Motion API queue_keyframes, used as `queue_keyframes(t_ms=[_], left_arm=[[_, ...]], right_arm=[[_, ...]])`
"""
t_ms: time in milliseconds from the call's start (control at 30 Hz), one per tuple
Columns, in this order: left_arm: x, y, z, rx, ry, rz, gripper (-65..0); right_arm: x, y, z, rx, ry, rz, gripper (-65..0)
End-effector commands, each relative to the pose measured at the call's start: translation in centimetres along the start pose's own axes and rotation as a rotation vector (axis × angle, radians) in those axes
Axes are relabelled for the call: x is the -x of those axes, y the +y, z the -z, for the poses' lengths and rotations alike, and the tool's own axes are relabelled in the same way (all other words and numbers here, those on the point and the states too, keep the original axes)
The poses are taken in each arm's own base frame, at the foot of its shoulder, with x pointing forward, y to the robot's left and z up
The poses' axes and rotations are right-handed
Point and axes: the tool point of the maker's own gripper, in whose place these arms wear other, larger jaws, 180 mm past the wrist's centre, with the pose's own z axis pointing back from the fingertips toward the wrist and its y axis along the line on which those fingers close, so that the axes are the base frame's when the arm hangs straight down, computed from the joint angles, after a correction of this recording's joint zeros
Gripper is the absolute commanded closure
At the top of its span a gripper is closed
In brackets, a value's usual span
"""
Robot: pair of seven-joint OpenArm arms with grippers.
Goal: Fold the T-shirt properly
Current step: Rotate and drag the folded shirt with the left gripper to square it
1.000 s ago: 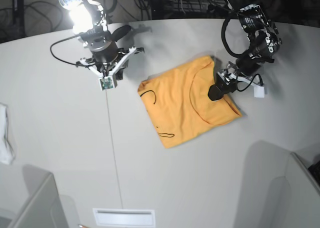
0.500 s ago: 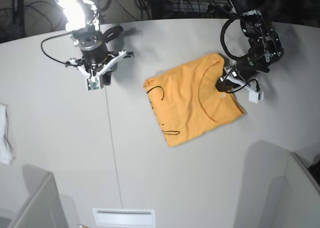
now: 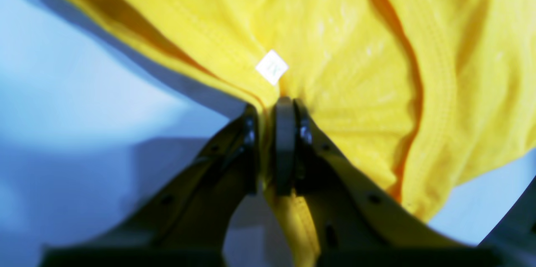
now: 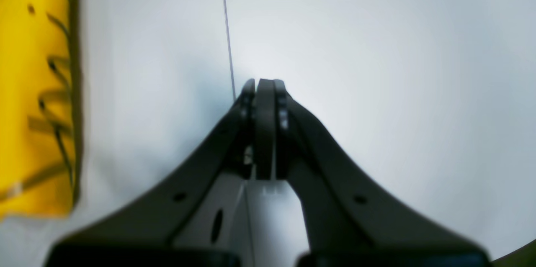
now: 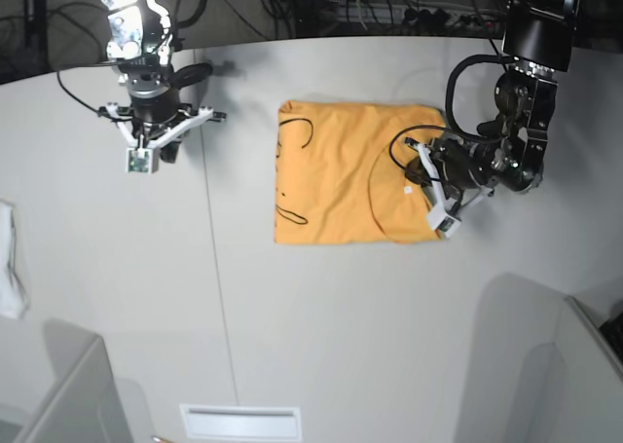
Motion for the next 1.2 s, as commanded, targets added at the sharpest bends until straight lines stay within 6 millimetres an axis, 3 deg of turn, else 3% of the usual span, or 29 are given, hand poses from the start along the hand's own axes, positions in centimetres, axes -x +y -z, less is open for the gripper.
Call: queue_keyframes(t_ms=[0,133,367,500,633,767,1167], left_arm=[[0.6,0.4,0.0,-0.032,0.080,0.067,0.0],[-1.3,-0.5,0.3,-0.032,0.132,0.255,0.0],[-4.5,-4.4,1.7,0.034,0.151,0.623,0.0],[-4.9,-4.5,2.6,-0.025,0.178,0.920,0.0],[-5.3,-5.3,3.2,-0.030,0.193,1.188,0.0],[-7.3,-5.5,4.5,-0.113,0.164,1.284,0.0],[-9.6,-6.6,8.1,-0.103,0.179,1.252,0.0]], right_arm=[[-1.1,-1.1,-0.2,0.038,-0.044,0.014,0.0],[-1.0,-4.4,-0.5,0.141,-0.044,0.101,0.0],[0.1,-8.7,-1.4,0.276,-0.035,0.194,0.0],[1.1,-10.2,-2.2,0.332,-0.020,0.236,0.0],[2.4,-10.1,-2.6,0.346,0.009,0.269,0.0],[3.1,-9.4,-2.7,0.342,0.024,0.298,0.0],[3.7,-8.4,-2.7,0.333,0.038,0.341,0.0]])
